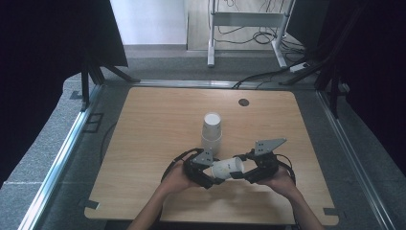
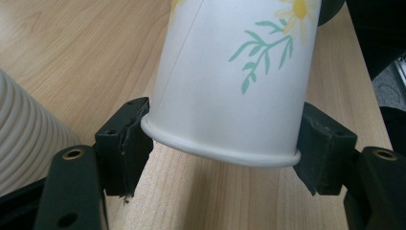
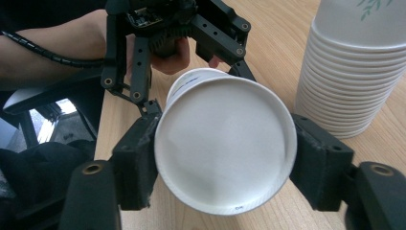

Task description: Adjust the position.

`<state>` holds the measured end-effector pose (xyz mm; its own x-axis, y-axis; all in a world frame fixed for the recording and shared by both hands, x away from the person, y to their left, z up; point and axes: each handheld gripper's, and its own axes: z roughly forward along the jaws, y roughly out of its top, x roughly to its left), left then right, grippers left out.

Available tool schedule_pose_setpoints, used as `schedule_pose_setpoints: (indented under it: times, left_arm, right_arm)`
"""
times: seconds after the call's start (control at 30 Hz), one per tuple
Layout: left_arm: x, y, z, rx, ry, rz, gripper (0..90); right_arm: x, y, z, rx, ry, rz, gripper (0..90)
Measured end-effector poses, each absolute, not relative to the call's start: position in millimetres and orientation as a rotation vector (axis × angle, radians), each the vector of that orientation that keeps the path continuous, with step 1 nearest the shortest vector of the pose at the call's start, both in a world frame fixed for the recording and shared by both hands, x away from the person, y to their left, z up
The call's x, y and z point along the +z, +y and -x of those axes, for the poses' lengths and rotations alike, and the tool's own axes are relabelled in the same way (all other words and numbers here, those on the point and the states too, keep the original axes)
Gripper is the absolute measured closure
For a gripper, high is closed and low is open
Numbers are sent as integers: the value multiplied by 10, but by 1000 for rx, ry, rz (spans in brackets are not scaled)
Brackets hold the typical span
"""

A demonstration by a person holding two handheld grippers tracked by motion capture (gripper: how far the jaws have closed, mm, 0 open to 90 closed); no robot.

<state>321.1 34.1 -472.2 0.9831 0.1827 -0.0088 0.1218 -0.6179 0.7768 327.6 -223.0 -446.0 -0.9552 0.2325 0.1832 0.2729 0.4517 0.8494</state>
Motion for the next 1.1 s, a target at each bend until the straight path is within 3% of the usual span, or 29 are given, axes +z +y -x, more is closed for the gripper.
schedule_pose_setpoints:
  times: [0.57, 1.1]
  left_arm:
    - [-4714, 313, -3202, 99, 202, -2272, 280]
    - [-4708, 286, -3191, 110, 190, -2291, 279]
  right_arm:
    - [-4156, -2089, -3266, -1227, -2895, 366, 226]
    - [-4069, -1645, -3313, -837, -3043, 195, 239]
